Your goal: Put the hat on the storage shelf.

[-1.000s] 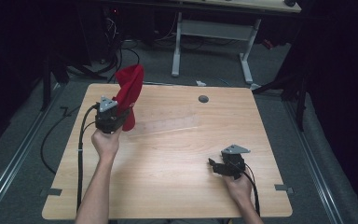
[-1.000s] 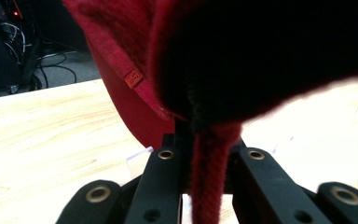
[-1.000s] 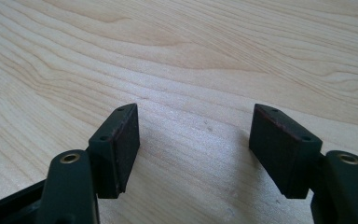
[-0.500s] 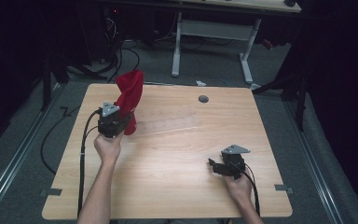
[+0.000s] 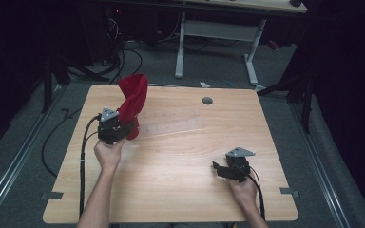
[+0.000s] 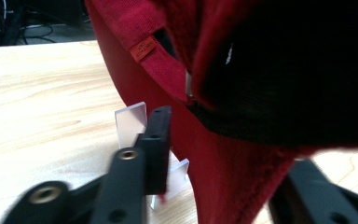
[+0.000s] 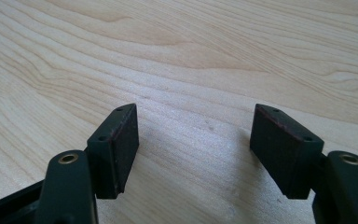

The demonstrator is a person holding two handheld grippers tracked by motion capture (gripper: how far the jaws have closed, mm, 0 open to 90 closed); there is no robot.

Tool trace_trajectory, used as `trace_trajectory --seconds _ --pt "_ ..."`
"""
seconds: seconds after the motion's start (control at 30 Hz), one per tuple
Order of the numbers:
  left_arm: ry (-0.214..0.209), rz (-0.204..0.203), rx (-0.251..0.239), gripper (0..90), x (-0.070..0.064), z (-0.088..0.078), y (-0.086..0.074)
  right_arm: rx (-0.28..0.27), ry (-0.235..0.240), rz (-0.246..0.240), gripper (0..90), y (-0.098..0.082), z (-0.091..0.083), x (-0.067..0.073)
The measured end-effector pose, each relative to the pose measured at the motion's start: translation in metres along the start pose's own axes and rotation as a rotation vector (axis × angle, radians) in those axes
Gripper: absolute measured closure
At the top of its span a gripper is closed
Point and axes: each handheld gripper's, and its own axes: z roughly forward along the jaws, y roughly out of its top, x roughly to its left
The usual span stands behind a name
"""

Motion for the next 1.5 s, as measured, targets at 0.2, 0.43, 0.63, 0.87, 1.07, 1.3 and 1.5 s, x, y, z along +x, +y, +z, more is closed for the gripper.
trace_trajectory --seconds 0.2,0.43,0.63,0.87,1.07,1.3,1.5 --pt "0.01 0.023 0.005 45.6 -0.001 -0.003 -0.001 0.0 0.0 0.0 32.7 0.0 0.0 0.0" --pt "0.004 0.035 -0.009 39.4 0.0 -0.007 0.0 0.0 0.0 0.0 32.7 0.0 0.0 0.0" --pt "-0.013 0.051 0.003 37.6 -0.005 -0.014 0.0 0.0 0.0 0.0 32.6 0.0 0.0 0.0" --pt "-0.024 0.056 0.005 35.0 -0.01 -0.022 0.002 0.0 0.001 0.0 32.6 0.0 0.0 0.0" --pt "-0.024 0.071 0.015 34.6 -0.012 -0.028 0.002 0.0 0.0 0.0 32.5 0.0 0.0 0.0" --pt "-0.015 0.059 0.013 35.0 -0.013 -0.034 0.004 0.0 0.001 -0.003 32.5 0.0 0.0 0.0" --pt "-0.014 0.062 0.006 35.0 -0.017 -0.039 0.005 0.0 0.001 -0.003 32.5 0.0 0.0 0.0"
